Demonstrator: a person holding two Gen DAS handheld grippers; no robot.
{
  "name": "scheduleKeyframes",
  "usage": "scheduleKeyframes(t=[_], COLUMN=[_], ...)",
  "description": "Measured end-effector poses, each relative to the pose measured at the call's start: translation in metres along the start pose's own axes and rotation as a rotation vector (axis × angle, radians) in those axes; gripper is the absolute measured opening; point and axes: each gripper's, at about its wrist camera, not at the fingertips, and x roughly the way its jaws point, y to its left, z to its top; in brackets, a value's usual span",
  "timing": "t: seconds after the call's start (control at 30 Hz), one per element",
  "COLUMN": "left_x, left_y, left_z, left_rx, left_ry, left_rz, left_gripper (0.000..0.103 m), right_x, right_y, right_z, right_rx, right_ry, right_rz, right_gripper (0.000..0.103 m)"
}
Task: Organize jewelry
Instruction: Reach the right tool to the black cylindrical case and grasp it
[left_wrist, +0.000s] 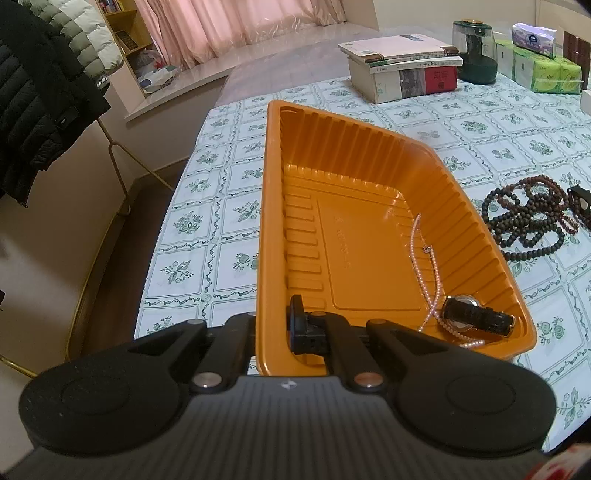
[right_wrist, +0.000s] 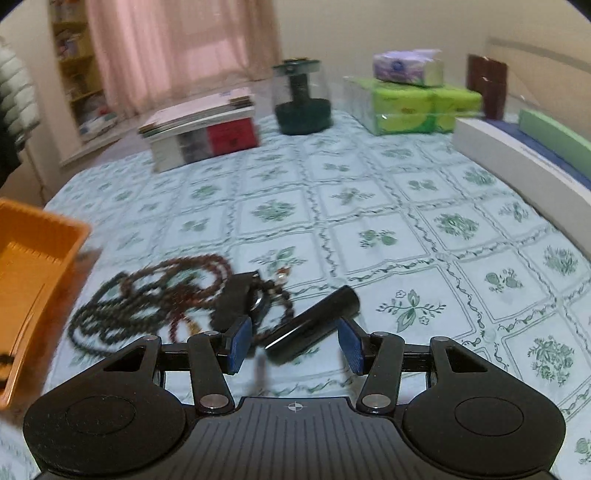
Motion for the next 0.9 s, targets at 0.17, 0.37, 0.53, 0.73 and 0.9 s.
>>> scheduleKeyframes(t=[0.17, 0.37, 0.53, 0.73, 0.9], left_x=[0.001, 0.001, 0.001, 0.001, 0.001], left_y=[0.0, -0.001, 0.0, -0.001, -0.001], left_z=[0.0, 0.0, 0.0, 0.0, 0.0], left_rx=[-0.001, 0.004, 0.003, 0.002, 0.002], left_ry=[0.003, 0.006, 0.007, 0.009, 0.009], left_rz=[0.002, 0.004, 0.004, 0.006, 0.006], left_gripper=[0.003, 0.003, 0.003, 0.003, 0.003], right_x=[0.019, 0.014, 0.014, 0.025, 0.016], right_y=[-0.008, -0.017, -0.02, -0.014, -0.018], right_z=[0.004, -0.003, -0.006, -0.007, -0.006], right_rx=[0.037, 0.042, -0.018, -0.098, -0.085], right_ry=[0.037, 0.03, 0.019, 0.019, 0.022], right_rz=[0.004, -0.048, -0.078, -0.096, -0.089], right_gripper=[0.052, 0.052, 0.044, 0.024, 0.019])
